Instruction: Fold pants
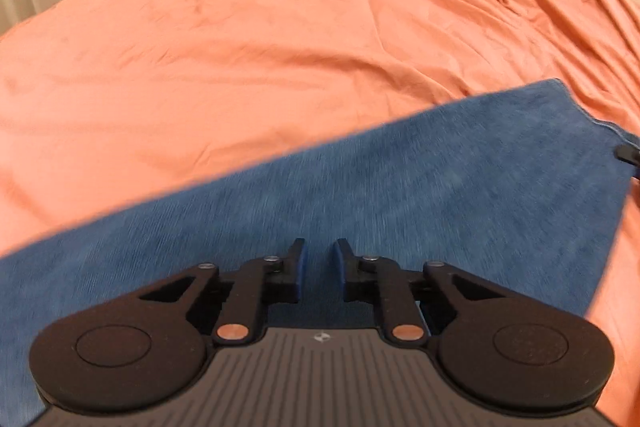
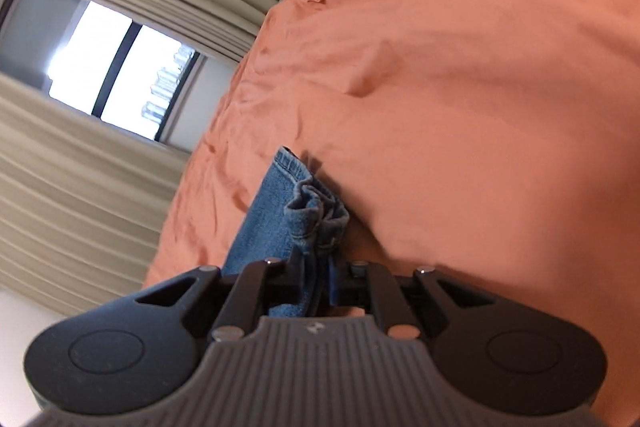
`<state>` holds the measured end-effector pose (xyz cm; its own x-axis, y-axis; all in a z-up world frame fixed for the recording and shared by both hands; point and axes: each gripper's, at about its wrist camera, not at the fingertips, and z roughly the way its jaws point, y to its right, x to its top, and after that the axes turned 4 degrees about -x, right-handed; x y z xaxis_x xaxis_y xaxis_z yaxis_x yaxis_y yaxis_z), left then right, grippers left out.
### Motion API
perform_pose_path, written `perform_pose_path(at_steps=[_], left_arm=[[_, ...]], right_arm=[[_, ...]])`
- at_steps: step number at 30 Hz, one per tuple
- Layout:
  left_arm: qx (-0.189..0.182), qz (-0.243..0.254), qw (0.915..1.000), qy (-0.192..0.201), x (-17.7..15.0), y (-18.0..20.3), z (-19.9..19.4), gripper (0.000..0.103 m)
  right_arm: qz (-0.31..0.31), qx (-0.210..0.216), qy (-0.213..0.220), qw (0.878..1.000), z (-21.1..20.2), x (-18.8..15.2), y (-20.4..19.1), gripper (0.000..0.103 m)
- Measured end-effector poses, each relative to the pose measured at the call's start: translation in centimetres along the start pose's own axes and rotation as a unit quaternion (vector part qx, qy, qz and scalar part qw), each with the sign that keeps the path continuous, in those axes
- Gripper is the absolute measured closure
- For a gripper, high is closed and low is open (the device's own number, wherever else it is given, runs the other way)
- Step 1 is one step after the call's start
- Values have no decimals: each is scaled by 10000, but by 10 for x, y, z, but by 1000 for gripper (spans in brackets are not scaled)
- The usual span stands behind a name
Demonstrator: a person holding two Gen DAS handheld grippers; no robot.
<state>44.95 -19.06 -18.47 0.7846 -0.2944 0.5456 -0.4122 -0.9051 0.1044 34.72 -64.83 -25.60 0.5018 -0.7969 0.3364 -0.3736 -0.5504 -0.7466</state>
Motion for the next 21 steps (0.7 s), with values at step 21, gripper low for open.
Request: perform_pose_path(at_steps=[21], left_arm=[[-131,1053,9942,-174,-10,66,-9,98]], right_arm=[[-1116,-410,104,9929,-25,6,-51,98]])
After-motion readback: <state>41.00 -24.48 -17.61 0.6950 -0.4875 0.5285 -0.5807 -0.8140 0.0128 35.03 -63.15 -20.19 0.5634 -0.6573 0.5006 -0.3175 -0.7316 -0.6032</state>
